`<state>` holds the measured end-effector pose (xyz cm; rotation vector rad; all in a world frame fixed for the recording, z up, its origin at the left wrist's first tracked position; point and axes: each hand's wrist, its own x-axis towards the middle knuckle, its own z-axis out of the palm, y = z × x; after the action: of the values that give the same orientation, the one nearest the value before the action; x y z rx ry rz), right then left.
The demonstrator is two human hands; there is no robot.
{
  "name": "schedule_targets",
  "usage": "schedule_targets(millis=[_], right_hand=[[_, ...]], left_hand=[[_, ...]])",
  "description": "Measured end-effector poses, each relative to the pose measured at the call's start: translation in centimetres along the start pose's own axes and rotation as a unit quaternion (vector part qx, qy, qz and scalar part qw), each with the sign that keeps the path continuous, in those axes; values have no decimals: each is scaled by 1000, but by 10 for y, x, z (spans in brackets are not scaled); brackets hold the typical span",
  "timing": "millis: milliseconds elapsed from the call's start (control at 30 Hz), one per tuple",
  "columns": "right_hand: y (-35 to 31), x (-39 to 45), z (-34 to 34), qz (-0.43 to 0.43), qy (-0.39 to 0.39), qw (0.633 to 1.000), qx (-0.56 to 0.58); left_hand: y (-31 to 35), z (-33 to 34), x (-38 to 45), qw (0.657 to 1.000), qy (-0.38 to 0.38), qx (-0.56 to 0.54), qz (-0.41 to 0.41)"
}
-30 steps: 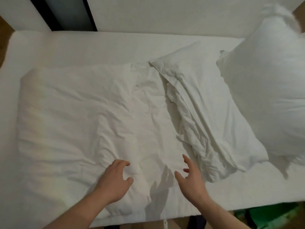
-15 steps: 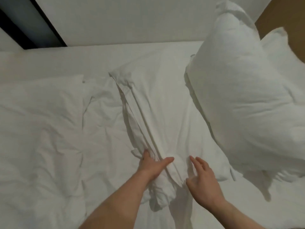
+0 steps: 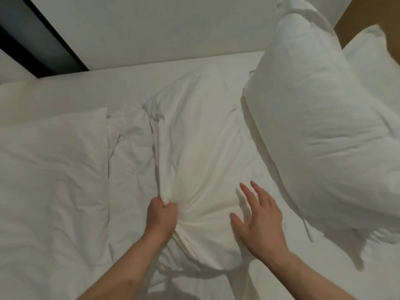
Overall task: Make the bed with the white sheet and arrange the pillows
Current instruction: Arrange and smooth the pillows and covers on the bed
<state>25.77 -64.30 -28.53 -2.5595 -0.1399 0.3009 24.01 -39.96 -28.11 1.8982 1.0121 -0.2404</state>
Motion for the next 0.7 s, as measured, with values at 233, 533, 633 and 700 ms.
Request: schedule_targets(millis=[233, 533, 633, 700], right_hand=[[44, -14, 56, 83, -281, 947, -130], [33, -25, 47, -12, -169, 983, -70], [33, -47, 51, -43, -193, 975, -101], [31, -47, 54, -13, -243, 959, -144]], left_hand=[[-68, 27, 2, 975, -178, 82, -107], [-46, 21, -5, 982, -130, -91, -101], [-61, 19, -5, 968, -167, -86, -164], [-75, 15, -4, 958, -213, 15, -190]])
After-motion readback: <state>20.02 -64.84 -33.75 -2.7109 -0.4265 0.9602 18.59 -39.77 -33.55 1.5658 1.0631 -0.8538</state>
